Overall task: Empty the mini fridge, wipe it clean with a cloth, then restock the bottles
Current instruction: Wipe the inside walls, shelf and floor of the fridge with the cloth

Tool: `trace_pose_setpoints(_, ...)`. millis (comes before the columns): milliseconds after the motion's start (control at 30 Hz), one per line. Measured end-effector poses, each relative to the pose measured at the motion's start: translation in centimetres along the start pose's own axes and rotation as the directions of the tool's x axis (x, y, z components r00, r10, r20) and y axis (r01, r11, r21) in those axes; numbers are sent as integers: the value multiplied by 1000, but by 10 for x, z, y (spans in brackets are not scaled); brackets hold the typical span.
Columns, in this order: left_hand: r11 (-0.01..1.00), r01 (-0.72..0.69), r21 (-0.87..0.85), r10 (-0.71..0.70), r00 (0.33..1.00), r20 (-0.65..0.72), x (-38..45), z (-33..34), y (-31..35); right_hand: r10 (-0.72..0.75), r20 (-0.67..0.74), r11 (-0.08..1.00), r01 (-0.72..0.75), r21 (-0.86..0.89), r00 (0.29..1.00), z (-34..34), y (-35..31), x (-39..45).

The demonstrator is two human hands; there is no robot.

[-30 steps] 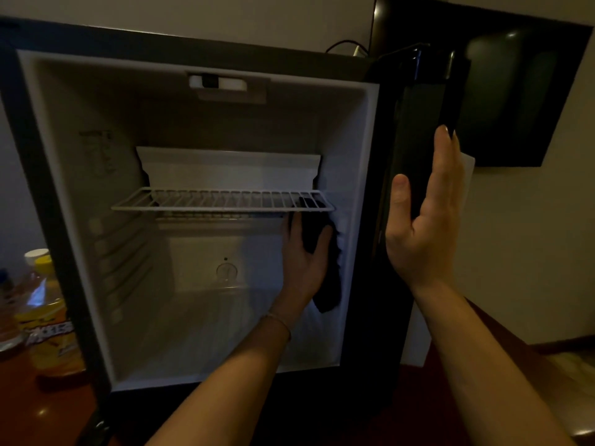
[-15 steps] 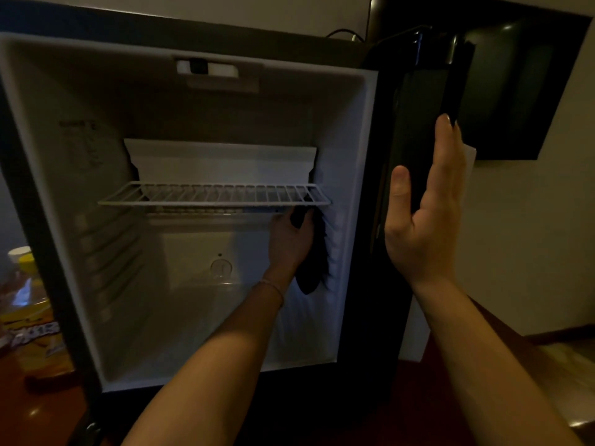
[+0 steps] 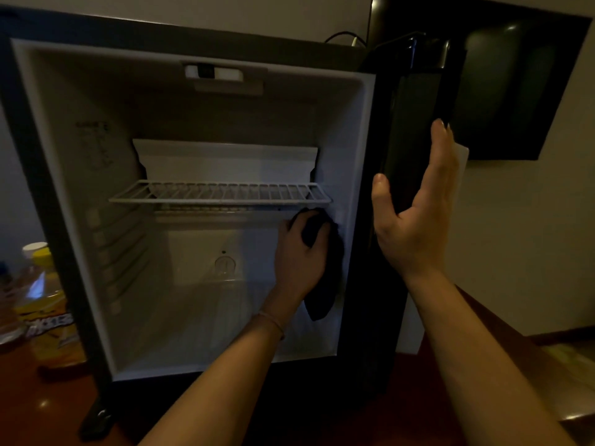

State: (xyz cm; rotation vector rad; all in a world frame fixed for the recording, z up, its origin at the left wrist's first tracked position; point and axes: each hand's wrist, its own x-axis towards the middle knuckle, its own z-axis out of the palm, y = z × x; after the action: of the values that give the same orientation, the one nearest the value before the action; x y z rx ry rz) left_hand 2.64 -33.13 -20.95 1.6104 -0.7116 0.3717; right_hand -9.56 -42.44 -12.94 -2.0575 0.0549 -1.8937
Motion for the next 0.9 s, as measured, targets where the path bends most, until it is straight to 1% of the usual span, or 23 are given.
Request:
trace_pose_setpoints(133,999,-33,22,32,999,30,-23,-7,15,-23,-25,999,22,-34,999,0,3,-5)
trace_pose_setpoints(233,997,-69,31,68,997,42,-26,-9,16,-52,-132,994,39,-100,990,1,4,-8)
trace_pose_setpoints(300,998,-62,32,61,998,34,-22,-9,16,-24,-178,997,10,-78,984,2,4,-12)
trace_pose_setpoints(367,998,-55,30,55,998,19,-17,-7,15,14,-183,998,-23,-51,983,3,5,-17)
trace_pose_setpoints(467,999,-29,26,29,1000,-5,-8,-4,13,60,-184,996,-71,-54,981,4,5,-20)
trace_pose_setpoints(600,999,-20,34,20,1000,0,12,-1,-3,81,-172,995,-89,-42,982,4,6,-19)
trace_pose_setpoints(667,1000,-4,30,4,1000,-10,21,2,-10,83,-172,995,-91,-36,982,5,6,-19)
trace_pose_setpoints(767,997,62,42,-61,998,-18,36,6,-16,90,-169,994,-98,-43,981,5,6,-20)
trace_pose_setpoints(900,982,183,38,-185,982,36,57,9,-24,83,-159,995,-92,-49,984,4,5,-20)
